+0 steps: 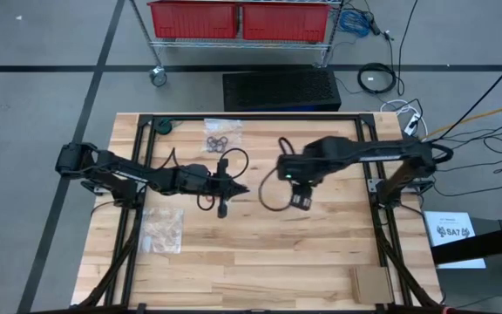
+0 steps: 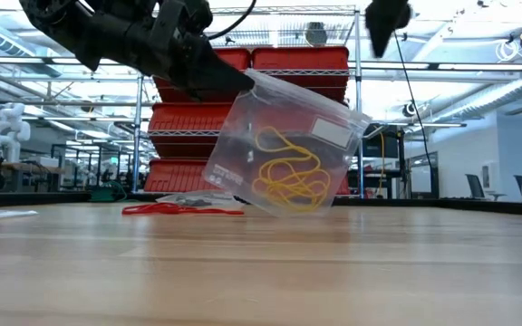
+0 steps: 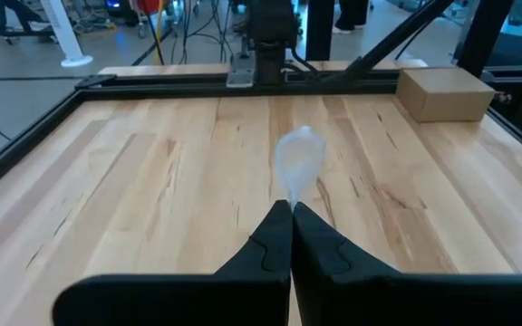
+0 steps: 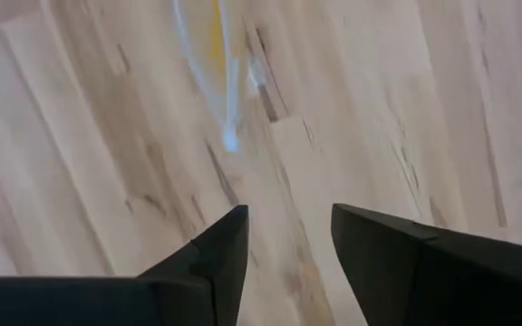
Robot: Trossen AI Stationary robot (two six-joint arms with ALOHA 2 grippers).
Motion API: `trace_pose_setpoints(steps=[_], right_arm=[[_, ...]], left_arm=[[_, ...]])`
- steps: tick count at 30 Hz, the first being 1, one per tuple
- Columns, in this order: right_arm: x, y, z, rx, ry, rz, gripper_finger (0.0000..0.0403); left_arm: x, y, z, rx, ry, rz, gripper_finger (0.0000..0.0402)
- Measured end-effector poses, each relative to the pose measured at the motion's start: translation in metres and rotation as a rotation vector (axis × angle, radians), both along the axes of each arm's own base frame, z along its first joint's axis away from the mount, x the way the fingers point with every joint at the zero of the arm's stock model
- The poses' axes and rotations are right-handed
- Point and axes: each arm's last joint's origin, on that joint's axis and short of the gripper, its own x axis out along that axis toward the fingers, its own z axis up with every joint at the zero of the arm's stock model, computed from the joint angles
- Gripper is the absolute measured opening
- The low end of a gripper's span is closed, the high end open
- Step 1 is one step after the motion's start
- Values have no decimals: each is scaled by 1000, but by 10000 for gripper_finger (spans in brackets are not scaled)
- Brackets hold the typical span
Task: Sort rubber bands
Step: Close the bottom right transparent zip bag
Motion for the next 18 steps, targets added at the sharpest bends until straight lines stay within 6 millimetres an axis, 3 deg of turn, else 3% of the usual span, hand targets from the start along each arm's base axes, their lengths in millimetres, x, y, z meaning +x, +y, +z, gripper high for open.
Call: trace_pose_setpoints(steps=[3,7,10,18], right_arm=[[-20,11,7,-35,-51,-7,146],[-41,26,-6,-60,-160,0,129],[-51,35,-27,-26,-268,21,106],[-50,53,-95,57,-474,65,17]], left_arm=[[0,0,-1,0,9,0,2],[0,-1,-1,6,14,-4,2],[-3,-2,0,31,29,-15,2],[1,-13,11,2,8,-144,2]])
